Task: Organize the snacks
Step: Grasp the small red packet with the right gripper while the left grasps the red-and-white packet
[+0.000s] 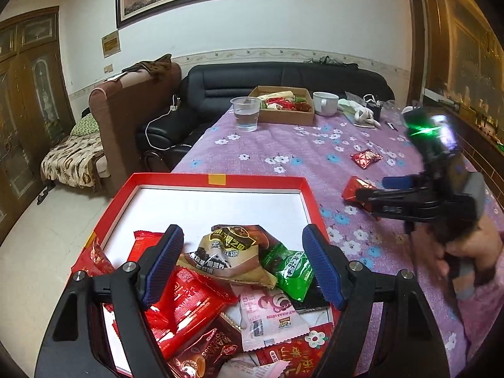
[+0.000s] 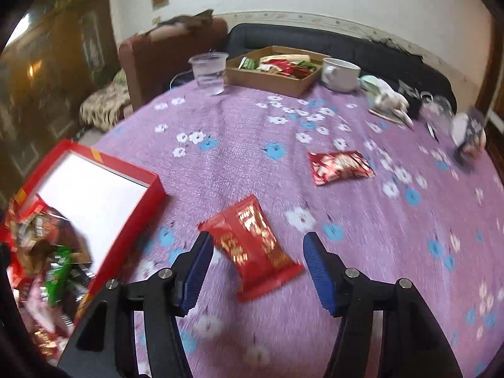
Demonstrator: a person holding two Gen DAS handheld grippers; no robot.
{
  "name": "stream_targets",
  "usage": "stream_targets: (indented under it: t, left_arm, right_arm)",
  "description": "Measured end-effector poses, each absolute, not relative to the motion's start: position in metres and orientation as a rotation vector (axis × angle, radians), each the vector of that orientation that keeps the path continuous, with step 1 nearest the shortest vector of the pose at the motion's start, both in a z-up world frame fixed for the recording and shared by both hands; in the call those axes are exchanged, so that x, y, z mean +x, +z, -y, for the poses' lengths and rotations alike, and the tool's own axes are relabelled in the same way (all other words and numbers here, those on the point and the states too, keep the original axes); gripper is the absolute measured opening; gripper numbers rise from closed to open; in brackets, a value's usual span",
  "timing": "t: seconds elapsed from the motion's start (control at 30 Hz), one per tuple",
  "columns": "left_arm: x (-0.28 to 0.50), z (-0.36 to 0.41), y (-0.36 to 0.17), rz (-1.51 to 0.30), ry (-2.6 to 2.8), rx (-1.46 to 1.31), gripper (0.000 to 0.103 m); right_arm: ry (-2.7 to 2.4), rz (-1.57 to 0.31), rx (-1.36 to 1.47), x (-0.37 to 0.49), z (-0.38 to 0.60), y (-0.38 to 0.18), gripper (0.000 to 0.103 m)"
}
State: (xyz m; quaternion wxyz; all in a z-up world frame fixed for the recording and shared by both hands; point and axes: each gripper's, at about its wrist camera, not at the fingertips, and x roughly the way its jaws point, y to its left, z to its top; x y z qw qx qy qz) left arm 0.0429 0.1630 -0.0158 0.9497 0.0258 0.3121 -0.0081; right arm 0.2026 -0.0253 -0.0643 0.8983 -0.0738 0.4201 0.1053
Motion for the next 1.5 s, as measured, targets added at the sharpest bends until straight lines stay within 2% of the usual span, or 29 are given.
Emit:
stream_targets:
  t: [0.13, 0.23, 0.47, 0.73, 1.13, 1.27, 1.5]
  left_arm:
    - [0.045, -0.159, -0.014, -0.641, -0.011, 0.064, 0.078]
    - [0.05, -0.147, -0.011, -0.647, -0.022, 0.082, 0.078]
    - [0.068, -0.1, -0.007, -0.682, -0.126, 0.15, 0.078]
    - [0.138, -0.016, -0.008, -0.703, -0.221, 0.342, 0.078]
    - [0.236, 0.075, -0.051, -0.755, -0.377, 0.54, 0.078]
    - [0.253, 0.087, -0.063, -0.774, -0.386, 0.592, 0.078]
    - [0.281, 0.087, -0.074, -0.839, -0.412, 0.532, 0.079]
  right_arm:
    - [0.232, -0.943, -0.127, 0.219, 0.028, -0.083, 0.058]
    - [0.225, -0.924, -0.102, 0.214, 0.037, -0.082, 0.036]
    - [0.139, -0.915, 0.094, 0.214, 0.099, -0.077, 0.036]
    - [-0.101, -0.875, 0.348, 0.215, 0.198, -0.077, 0.036]
    - [-0.21, -0.901, 0.279, 0.222, 0.204, -0.078, 0.036]
    - [-0.193, -0.905, 0.353, 0.221, 0.213, -0.078, 0.036]
    - [-0.191, -0.906, 0.382, 0.219, 0.214, -0.078, 0.036]
